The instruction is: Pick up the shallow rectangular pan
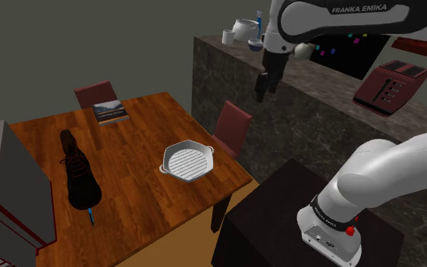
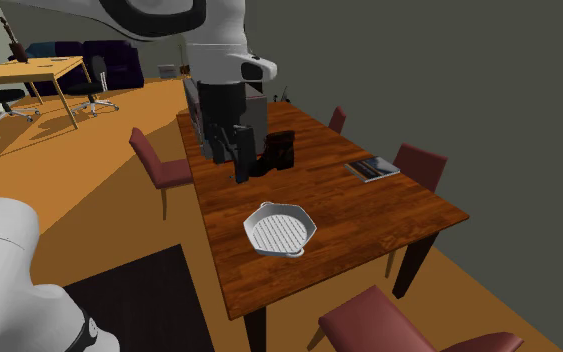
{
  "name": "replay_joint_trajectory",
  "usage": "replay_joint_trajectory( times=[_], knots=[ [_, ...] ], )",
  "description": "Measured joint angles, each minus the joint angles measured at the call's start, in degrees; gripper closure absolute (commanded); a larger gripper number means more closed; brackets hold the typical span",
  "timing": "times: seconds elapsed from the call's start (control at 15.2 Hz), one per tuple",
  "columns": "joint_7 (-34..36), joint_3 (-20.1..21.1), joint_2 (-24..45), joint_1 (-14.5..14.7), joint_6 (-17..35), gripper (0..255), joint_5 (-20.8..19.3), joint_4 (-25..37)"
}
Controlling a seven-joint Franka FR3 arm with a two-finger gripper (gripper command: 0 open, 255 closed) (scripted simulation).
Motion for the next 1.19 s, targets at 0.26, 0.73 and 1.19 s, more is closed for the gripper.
replay_joint_trajectory(
  times=[0.26, 0.73, 1.19],
  knots=[
    [-1.08, -0.02, 6.98, 0.57, 6.11, 0, 0.32, -0.05],
    [-3.64, -0.21, 21.46, 1.16, 15.42, 0, 0.71, 3.64],
    [-5.73, 0.33, 36.88, 1.83, 22.53, 0, 1.16, 10.40]
  ],
)
